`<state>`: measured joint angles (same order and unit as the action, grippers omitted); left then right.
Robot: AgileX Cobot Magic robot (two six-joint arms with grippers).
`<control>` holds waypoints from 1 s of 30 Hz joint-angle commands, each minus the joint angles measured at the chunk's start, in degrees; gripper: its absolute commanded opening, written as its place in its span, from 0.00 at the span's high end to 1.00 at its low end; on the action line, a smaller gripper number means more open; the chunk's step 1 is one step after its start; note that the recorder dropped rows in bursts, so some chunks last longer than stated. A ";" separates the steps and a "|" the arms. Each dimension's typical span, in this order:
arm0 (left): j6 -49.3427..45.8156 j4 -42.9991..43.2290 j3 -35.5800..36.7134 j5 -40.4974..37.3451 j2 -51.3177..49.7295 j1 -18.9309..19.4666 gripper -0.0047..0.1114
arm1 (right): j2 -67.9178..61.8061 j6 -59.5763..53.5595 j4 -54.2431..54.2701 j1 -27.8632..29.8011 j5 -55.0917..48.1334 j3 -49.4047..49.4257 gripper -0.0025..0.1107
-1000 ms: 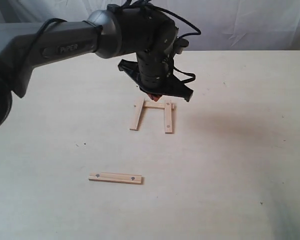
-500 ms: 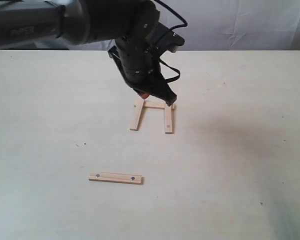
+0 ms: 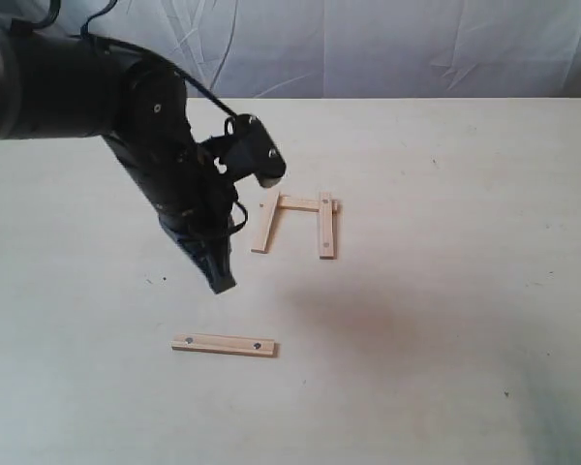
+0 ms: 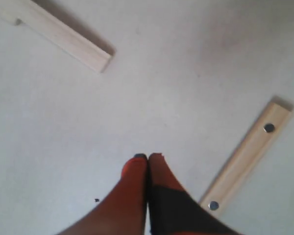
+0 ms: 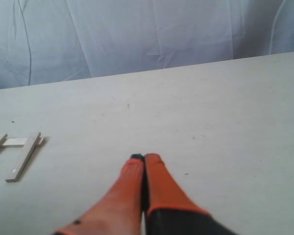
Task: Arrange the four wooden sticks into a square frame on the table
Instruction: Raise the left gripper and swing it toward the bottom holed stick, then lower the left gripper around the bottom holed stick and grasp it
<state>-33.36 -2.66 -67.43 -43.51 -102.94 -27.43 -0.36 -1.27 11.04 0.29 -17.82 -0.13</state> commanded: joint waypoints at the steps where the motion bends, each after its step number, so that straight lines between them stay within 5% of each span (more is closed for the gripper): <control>1: -9.27 -5.52 6.08 4.14 1.39 -0.09 0.96 | 0.36 -0.04 -0.07 0.36 0.38 0.13 0.99; 10: -35.28 -23.99 12.14 4.18 3.90 -0.09 0.96 | 0.36 -0.04 -0.07 0.36 0.38 0.13 0.99; 17: -36.70 -14.50 12.22 5.78 5.32 -0.09 0.96 | 0.36 -0.04 -0.07 0.36 0.38 0.13 0.99; 30: -36.19 -16.80 13.40 3.96 11.82 -2.28 0.96 | 0.36 -0.04 -0.07 0.36 0.38 0.13 0.99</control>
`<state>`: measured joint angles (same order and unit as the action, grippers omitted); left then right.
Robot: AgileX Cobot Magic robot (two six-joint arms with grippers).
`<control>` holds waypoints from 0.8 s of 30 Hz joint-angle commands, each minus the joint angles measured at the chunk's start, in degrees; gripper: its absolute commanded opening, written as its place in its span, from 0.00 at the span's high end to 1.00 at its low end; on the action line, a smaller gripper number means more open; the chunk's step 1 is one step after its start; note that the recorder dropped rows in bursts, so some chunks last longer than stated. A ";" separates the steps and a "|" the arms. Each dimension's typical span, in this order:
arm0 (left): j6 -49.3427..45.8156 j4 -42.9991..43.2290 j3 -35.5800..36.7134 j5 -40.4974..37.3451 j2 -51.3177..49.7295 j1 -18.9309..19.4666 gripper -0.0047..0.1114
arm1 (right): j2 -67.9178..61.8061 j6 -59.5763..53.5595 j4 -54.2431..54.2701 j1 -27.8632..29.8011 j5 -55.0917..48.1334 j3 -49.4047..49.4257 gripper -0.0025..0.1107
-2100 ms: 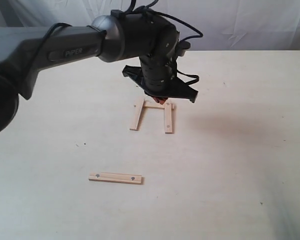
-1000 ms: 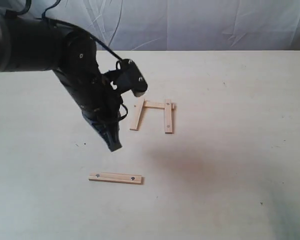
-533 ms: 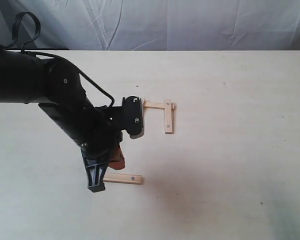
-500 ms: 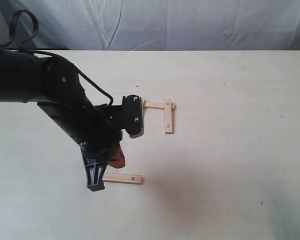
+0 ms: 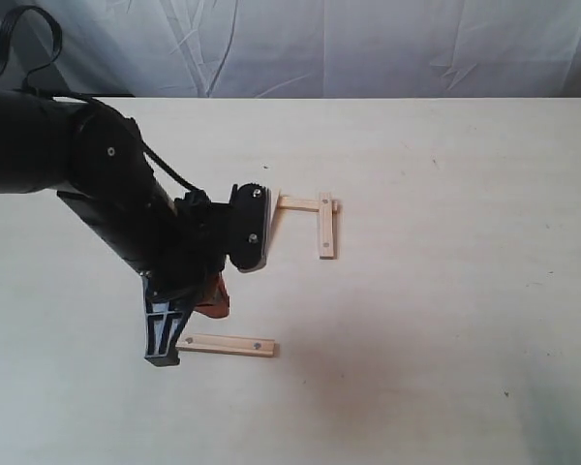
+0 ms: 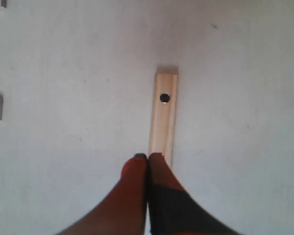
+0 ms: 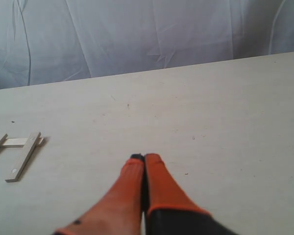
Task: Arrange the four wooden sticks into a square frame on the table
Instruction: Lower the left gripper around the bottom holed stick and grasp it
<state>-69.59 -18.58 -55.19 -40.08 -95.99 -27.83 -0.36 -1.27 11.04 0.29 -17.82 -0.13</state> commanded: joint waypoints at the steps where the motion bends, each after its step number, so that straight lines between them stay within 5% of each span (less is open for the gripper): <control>1: 0.04 -0.88 1.69 1.50 6.49 -2.16 0.96 | 0.36 -0.04 -0.07 0.36 0.38 0.13 0.99; 9: 0.00 4.26 8.56 3.30 10.61 -2.41 0.96 | 0.36 -0.04 -0.07 0.36 0.38 0.13 0.99; 24: -5.01 -5.31 9.04 0.53 8.08 -2.53 0.96 | 0.36 -0.04 -0.07 0.36 0.38 0.13 0.99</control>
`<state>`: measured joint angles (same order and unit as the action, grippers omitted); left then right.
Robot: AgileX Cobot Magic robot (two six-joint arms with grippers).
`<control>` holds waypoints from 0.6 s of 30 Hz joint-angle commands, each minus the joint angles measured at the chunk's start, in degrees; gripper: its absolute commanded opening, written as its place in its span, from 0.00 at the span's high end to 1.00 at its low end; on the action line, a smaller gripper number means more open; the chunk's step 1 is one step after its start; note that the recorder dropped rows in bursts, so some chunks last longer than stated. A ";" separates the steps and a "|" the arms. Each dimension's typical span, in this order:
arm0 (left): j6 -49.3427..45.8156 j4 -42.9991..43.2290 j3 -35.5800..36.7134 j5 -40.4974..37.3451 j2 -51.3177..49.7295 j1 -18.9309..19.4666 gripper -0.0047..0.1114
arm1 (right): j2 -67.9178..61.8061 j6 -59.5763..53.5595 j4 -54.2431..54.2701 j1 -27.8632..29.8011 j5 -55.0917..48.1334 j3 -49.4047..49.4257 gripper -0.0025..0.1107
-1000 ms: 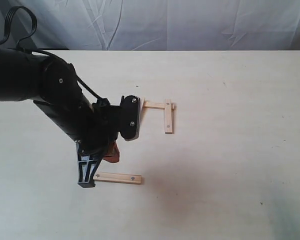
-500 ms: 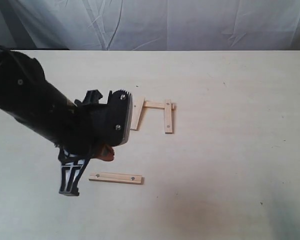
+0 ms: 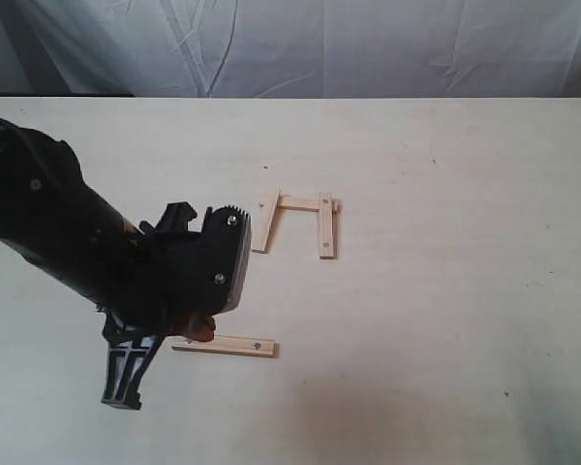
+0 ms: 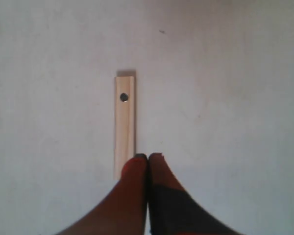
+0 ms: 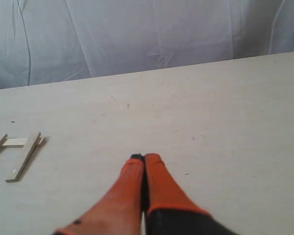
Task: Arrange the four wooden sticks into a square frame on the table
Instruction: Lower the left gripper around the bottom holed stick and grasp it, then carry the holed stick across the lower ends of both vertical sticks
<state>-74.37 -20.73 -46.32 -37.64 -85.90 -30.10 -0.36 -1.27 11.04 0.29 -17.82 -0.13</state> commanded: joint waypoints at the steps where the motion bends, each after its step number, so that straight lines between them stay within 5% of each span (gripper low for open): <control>1: -0.34 -3.15 0.17 -1.70 -2.98 -0.26 0.96 | 0.36 -0.04 -0.07 0.36 0.38 0.13 0.99; 11: -1.37 2.85 -3.82 3.37 -10.76 -0.26 0.95 | 0.36 -0.04 -0.07 0.36 0.38 0.13 0.99; 15: -1.22 4.77 -3.82 4.65 -10.98 -0.26 0.69 | 0.36 -0.04 -0.07 0.36 0.38 0.13 0.99; 18: -1.22 5.67 -3.82 4.77 -11.07 -0.26 0.61 | 0.36 -0.04 -0.07 0.36 0.38 0.13 0.99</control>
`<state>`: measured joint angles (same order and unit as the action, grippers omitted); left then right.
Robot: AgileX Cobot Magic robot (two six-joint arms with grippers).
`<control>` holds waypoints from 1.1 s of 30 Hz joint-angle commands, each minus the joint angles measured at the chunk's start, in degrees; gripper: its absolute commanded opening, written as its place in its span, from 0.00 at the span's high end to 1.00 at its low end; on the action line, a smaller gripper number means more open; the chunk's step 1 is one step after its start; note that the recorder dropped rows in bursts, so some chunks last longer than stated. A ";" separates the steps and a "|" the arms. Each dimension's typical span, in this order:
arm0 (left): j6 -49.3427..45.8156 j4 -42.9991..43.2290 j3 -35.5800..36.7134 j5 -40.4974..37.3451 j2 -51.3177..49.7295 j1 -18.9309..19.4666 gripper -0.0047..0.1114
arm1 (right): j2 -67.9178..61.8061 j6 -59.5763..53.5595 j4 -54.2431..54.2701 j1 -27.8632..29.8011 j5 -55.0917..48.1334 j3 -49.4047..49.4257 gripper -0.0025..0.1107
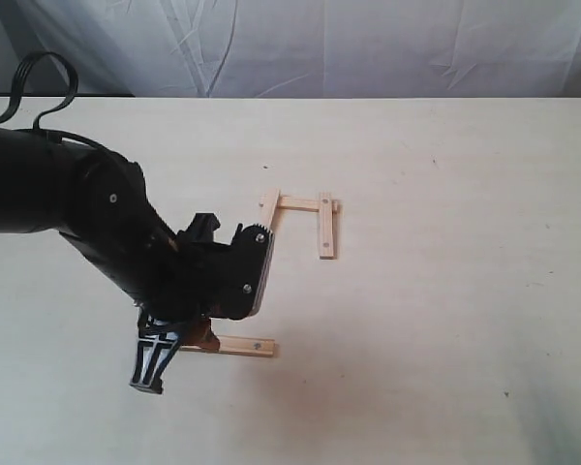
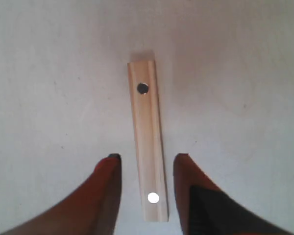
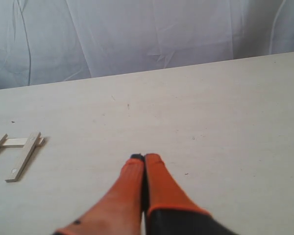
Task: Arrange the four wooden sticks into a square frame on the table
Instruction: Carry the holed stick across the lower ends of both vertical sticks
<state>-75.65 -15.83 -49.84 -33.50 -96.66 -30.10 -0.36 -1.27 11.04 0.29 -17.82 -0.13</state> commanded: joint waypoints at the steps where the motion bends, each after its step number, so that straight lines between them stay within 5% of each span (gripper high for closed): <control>1: 0.06 0.77 -0.29 1.17 -1.04 -0.26 0.61 | 0.36 -0.04 -0.07 0.36 0.38 0.13 0.99; 17: 0.06 -1.31 -0.29 6.68 -9.05 -0.26 0.63 | 0.36 -0.04 -0.06 0.36 0.38 0.13 0.99; 18: 0.06 -1.31 -0.29 6.68 -9.05 -0.26 0.65 | 0.36 -0.04 -0.06 0.36 0.38 0.13 0.99; 21: 0.06 -1.70 -0.29 6.01 -9.05 -0.26 0.94 | 0.36 -0.04 -0.06 0.36 0.38 0.13 0.99; 24: 0.06 -1.70 -0.40 6.11 -8.79 -0.26 0.96 | 0.36 -0.04 -0.06 0.36 0.38 0.13 0.99; 33: 0.06 -1.37 -20.94 0.96 -7.13 -0.26 0.96 | 0.36 -0.04 -0.06 0.36 0.38 0.13 0.99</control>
<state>-75.65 -17.14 -66.60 -31.35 -102.36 -30.19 -0.36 -1.27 11.04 0.29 -17.82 -0.13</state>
